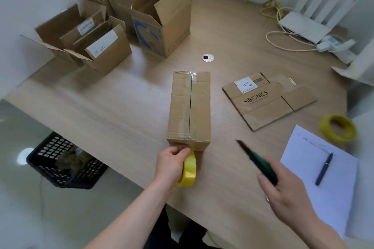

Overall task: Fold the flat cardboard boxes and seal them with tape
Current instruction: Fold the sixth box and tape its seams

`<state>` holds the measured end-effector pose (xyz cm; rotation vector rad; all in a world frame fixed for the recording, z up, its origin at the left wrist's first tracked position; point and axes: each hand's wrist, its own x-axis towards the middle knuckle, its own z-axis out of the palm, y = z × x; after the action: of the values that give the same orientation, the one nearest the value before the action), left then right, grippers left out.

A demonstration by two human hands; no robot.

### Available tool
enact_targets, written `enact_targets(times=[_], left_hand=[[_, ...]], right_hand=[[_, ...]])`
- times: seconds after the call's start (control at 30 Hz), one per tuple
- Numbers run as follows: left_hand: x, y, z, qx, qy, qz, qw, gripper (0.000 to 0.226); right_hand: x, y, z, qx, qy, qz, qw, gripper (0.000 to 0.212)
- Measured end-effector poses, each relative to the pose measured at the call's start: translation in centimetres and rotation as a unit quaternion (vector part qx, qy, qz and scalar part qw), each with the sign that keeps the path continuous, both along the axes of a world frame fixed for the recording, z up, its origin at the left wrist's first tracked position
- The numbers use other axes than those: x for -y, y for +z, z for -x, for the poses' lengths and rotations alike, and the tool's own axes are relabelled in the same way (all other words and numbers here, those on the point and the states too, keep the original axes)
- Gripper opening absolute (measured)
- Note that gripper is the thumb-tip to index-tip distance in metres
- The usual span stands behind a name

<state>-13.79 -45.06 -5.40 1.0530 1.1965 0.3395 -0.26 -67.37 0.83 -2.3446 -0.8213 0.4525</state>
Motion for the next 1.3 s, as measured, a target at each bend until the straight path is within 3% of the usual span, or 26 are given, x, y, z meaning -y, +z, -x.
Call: enact_targets(times=[0.1,0.2,0.43,0.73,0.97,1.03,1.13,1.23,1.3], left_hand=[[0.0,-0.2,-0.1,-0.003,0.005,-0.014,1.000,0.006],[0.1,-0.2,-0.2,-0.006,0.006,-0.019,1.000,0.005],[0.2,-0.2,-0.5,-0.008,0.014,-0.029,0.999,0.007],[-0.4,0.7,-1.5,-0.022,0.037,0.012,0.999,0.008],[-0.2,0.5,0.1,-0.073,-0.044,0.045,0.995,0.013],[0.1,0.5,1.1,-0.072,-0.091,0.040,0.992,0.024],[0.5,1.5,1.9,-0.040,-0.152,0.017,0.987,0.026],[0.9,3.0,2.0,-0.012,-0.188,-0.002,0.982,0.023],[1.1,4.0,1.8,0.004,-0.209,-0.007,0.978,0.020]], right_hand=[[-2.6,2.3,1.4,0.043,0.141,0.019,0.989,0.038],[-5.0,2.7,1.8,0.081,0.188,0.039,0.978,0.037],[-7.2,1.3,1.9,0.118,0.193,0.056,0.972,0.039],[-8.3,0.2,1.3,0.232,0.204,0.055,0.949,0.039],[-7.8,-0.4,0.5,0.184,0.215,0.066,0.957,0.032],[-6.0,-1.4,-0.1,0.137,0.182,0.056,0.972,0.037],[-1.5,-3.5,-1.7,0.106,0.034,0.092,0.990,0.044],[2.9,-5.5,-3.3,0.048,-0.073,0.187,0.978,0.047],[4.6,-6.3,-3.9,0.011,-0.079,0.258,0.963,0.050]])
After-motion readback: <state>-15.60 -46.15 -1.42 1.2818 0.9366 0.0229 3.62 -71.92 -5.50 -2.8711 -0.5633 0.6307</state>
